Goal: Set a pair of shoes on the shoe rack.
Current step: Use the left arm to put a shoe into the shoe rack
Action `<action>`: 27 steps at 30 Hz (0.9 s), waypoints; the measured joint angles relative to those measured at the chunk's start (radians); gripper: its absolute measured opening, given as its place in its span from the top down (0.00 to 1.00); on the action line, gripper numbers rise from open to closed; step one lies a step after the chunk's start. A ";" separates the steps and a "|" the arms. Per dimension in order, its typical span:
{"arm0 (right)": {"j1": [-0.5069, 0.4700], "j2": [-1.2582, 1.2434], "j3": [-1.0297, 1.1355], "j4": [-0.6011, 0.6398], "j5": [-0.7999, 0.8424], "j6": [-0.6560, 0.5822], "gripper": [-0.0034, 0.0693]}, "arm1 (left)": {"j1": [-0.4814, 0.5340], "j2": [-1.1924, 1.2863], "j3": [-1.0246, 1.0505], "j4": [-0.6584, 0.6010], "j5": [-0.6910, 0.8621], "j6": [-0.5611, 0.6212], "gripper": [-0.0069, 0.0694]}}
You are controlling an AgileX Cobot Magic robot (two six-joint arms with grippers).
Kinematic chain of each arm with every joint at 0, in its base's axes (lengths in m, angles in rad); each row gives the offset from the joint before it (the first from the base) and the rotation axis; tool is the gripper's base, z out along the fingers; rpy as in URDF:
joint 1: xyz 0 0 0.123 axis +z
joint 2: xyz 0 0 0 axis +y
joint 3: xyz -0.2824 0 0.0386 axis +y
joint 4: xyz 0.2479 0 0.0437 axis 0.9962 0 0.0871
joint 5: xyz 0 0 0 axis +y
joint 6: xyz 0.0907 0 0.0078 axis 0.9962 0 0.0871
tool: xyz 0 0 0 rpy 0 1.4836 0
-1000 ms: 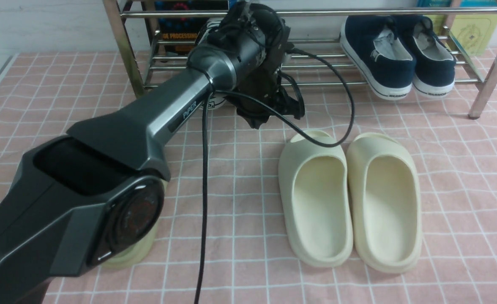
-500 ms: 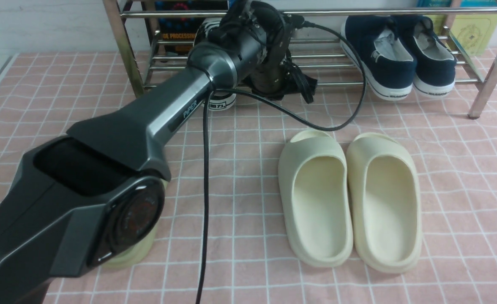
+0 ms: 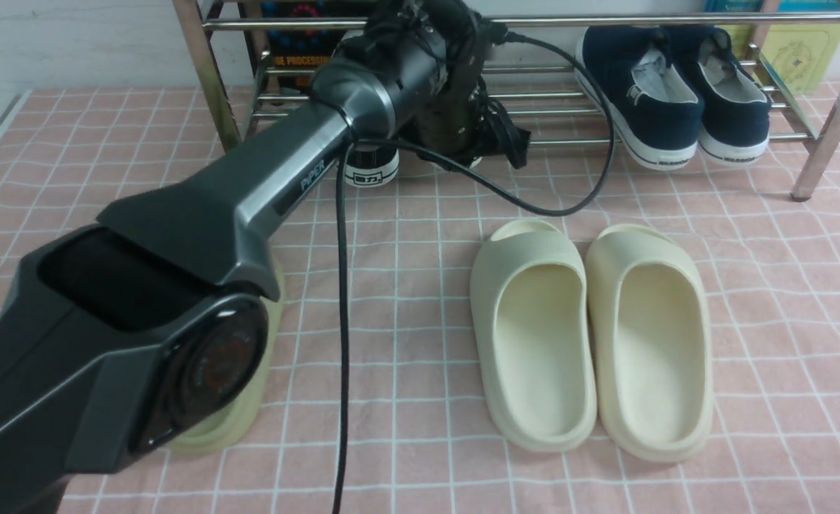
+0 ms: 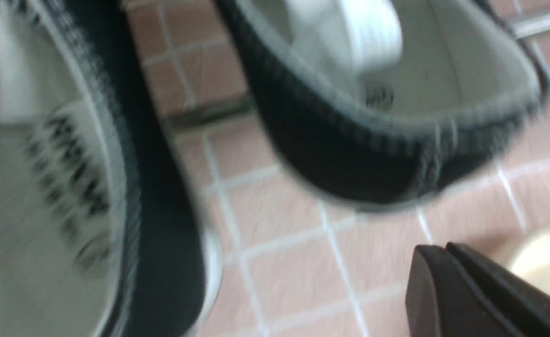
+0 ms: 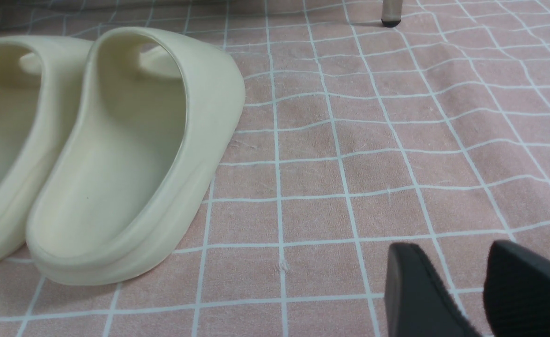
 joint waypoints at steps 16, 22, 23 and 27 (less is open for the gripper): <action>0.000 0.000 0.000 0.000 0.000 0.000 0.62 | 0.030 -0.120 0.075 0.041 0.217 0.070 0.86; 0.000 0.000 0.000 -0.003 0.000 0.000 0.62 | 0.031 -0.071 0.120 0.083 0.217 0.057 0.86; 0.000 0.000 0.000 -0.003 0.000 0.000 0.62 | 0.031 -0.067 0.120 0.099 0.217 0.045 0.86; 0.000 0.000 0.000 -0.003 0.000 0.000 0.62 | 0.031 -0.061 0.120 0.199 0.173 -0.019 0.85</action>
